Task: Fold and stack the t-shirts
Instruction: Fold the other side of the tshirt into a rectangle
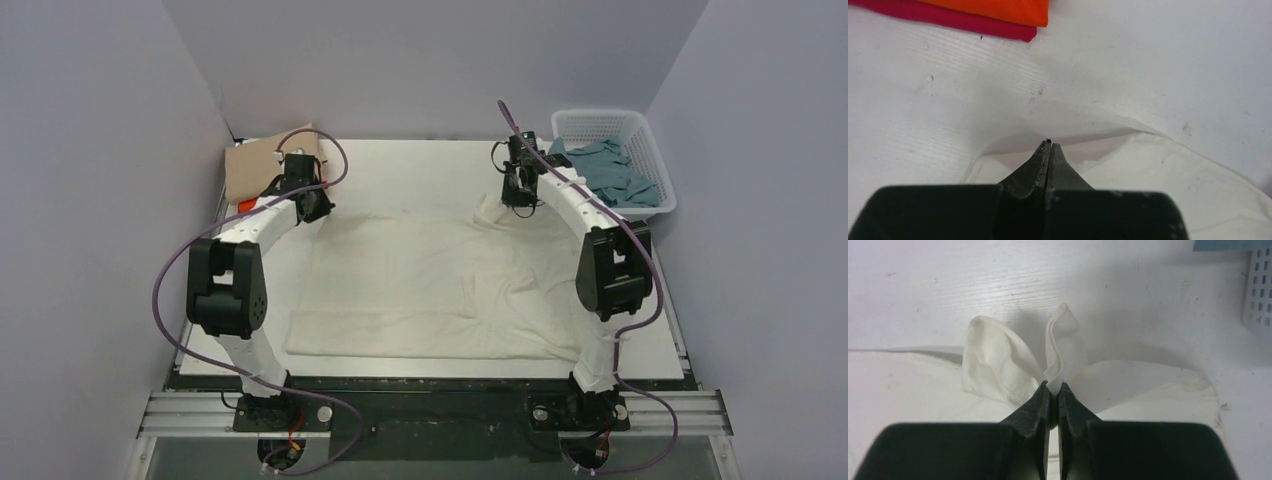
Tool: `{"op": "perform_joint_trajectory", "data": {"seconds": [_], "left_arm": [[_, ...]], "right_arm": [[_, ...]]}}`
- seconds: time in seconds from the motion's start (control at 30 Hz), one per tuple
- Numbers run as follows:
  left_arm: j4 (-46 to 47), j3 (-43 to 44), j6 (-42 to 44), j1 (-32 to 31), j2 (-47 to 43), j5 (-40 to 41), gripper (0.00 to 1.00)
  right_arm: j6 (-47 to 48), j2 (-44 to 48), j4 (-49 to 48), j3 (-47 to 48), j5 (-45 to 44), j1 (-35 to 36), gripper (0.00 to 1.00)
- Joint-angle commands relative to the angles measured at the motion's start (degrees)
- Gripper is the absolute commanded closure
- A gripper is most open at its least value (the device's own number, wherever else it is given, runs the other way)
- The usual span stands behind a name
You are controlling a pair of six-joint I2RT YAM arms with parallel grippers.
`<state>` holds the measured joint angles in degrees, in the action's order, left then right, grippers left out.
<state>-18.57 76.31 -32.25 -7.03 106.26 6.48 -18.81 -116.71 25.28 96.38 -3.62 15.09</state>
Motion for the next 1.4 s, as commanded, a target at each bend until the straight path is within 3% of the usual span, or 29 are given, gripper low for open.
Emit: {"op": "perform_joint_trajectory", "data": {"seconds": [0.0, 0.37, 0.7, 1.37], "left_arm": [[5.7, -6.4, 0.9, -0.2, -8.1, 0.1, 1.0], [7.6, -25.9, -4.3, -0.6, -24.6, 2.8, 1.0], [6.0, -35.3, -9.9, -0.5, -36.0, 7.7, 1.0], [0.0, -39.5, -13.8, -0.5, -47.9, 12.3, 1.0]], "right_arm": [[0.8, 9.0, -4.3, -8.7, 2.0, 1.2, 1.0], [-1.3, 28.4, -7.3, -29.0, -1.9, 4.3, 1.0], [-1.9, 42.7, -6.1, -42.2, -3.1, 6.1, 1.0], [-1.7, 52.4, -1.0, -46.2, -3.9, 7.6, 1.0]]}}
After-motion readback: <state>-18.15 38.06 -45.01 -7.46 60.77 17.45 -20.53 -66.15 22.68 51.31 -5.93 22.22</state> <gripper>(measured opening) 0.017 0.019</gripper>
